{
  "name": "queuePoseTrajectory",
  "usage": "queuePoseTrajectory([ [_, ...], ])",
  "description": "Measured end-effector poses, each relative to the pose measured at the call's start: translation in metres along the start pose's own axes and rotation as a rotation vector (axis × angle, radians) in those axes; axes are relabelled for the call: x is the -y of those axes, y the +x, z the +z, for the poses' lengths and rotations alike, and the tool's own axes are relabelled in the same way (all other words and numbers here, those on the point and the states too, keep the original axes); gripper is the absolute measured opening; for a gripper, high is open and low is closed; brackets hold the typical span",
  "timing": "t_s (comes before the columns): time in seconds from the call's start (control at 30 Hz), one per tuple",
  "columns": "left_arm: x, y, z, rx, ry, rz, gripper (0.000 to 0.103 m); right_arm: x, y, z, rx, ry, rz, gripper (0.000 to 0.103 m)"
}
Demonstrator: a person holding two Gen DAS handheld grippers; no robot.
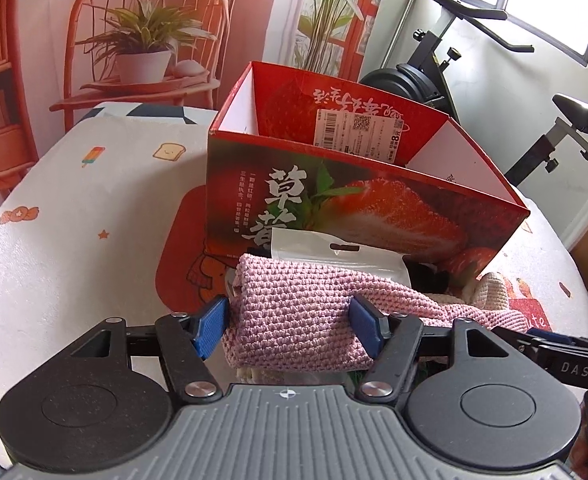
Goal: Organize soft objects
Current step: 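Lower the right tool onto the pink knitted towel and grasp it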
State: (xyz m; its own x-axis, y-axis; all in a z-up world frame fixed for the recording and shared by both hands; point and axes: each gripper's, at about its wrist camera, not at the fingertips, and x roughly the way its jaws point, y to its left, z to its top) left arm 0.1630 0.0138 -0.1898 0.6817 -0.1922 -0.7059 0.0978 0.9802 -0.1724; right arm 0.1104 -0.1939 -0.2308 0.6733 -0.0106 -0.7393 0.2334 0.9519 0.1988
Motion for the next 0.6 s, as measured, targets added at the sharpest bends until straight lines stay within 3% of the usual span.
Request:
queuePoseTrajectory([
  [0.17,-0.005,0.002,0.0,-0.01,-0.042,-0.038,0.059,0.002,0.008,0.001,-0.03,0.026,0.025,0.077],
  [0.43,0.004,-0.002,0.0,0.011,0.001,-0.042,0.03,-0.006,0.006,0.004,-0.04,0.014,0.081,0.045],
  [0.6,0.005,-0.007,0.001,0.03,0.001,-0.056,0.022,-0.012,-0.002,0.008,-0.011,-0.006,0.078,0.023],
])
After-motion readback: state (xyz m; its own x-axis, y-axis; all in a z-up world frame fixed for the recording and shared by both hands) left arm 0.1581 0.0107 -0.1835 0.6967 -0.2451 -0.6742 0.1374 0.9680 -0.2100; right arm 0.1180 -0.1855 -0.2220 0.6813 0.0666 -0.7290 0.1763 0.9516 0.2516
